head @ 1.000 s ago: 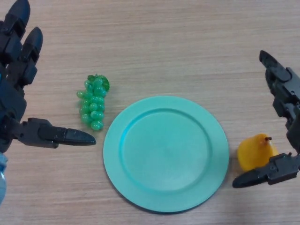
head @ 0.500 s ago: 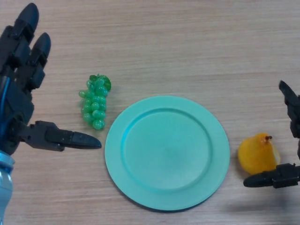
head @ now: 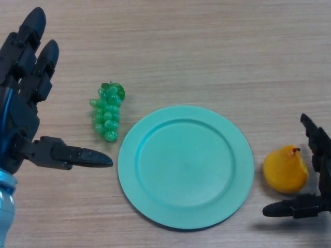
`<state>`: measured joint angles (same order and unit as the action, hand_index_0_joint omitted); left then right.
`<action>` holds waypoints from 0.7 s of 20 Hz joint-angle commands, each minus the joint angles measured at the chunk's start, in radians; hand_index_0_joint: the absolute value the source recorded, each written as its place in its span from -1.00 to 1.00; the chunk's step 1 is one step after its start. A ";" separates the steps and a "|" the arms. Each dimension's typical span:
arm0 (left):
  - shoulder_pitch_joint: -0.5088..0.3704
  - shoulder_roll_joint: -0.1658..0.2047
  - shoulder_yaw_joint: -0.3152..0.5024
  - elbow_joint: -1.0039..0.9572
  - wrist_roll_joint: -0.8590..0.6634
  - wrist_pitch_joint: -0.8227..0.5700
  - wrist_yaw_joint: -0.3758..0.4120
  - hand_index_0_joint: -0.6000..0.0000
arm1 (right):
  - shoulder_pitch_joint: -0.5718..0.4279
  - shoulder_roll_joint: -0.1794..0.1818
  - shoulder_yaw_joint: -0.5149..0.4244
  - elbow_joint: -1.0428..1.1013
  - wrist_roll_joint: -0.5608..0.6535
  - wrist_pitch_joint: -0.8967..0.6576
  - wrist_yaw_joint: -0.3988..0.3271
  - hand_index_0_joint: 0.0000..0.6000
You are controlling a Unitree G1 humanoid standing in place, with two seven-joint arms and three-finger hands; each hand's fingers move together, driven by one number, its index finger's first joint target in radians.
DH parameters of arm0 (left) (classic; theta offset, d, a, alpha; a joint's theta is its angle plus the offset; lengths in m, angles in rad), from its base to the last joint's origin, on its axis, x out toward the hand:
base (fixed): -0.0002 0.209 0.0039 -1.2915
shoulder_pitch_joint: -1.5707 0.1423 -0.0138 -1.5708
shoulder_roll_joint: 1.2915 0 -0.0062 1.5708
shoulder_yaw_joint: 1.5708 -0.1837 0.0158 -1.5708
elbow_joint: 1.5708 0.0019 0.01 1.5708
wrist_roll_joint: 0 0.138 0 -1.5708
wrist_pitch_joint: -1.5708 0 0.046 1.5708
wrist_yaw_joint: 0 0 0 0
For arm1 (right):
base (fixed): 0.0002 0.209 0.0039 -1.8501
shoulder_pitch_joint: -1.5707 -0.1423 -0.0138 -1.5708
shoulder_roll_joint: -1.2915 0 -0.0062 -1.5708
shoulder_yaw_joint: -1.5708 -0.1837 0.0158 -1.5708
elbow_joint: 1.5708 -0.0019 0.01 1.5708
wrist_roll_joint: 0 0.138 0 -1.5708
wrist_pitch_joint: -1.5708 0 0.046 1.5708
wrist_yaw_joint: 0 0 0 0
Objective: Pick up the yellow pear and place it on the plate
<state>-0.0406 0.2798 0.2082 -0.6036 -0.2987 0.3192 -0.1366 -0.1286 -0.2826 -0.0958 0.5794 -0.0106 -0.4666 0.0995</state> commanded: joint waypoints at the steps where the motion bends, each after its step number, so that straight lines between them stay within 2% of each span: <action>1: -0.031 0.039 0.072 -0.061 -0.015 -0.101 -0.019 1.00 | -0.008 -0.022 -0.025 -0.093 0.114 -0.044 0.041 0.67; 2: -0.032 0.041 0.077 -0.063 -0.011 -0.100 -0.022 1.00 | 0.025 -0.010 -0.024 -0.167 0.177 0.081 0.099 0.95; 3: -0.031 0.040 0.080 -0.063 -0.015 -0.098 -0.022 1.00 | 0.045 -0.002 -0.029 -0.228 0.205 0.185 0.120 1.00; 6: -0.032 0.041 0.081 -0.060 -0.023 -0.096 -0.018 1.00 | 0.056 -0.003 -0.030 -0.251 0.168 0.227 0.123 1.00; 9: -0.026 0.041 0.087 -0.069 -0.029 -0.098 -0.016 1.00 | 0.090 0.003 -0.051 -0.423 0.266 0.466 0.141 1.00; 14: -0.013 0.042 0.113 -0.086 -0.059 -0.080 -0.020 1.00 | 0.092 0.013 -0.057 -0.743 0.322 0.732 0.080 1.00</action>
<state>-0.0280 0.2842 0.2524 -0.6249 -0.3050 0.3231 -0.1498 -0.0056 -0.2540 -0.1009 -0.1206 0.2499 0.3577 0.1792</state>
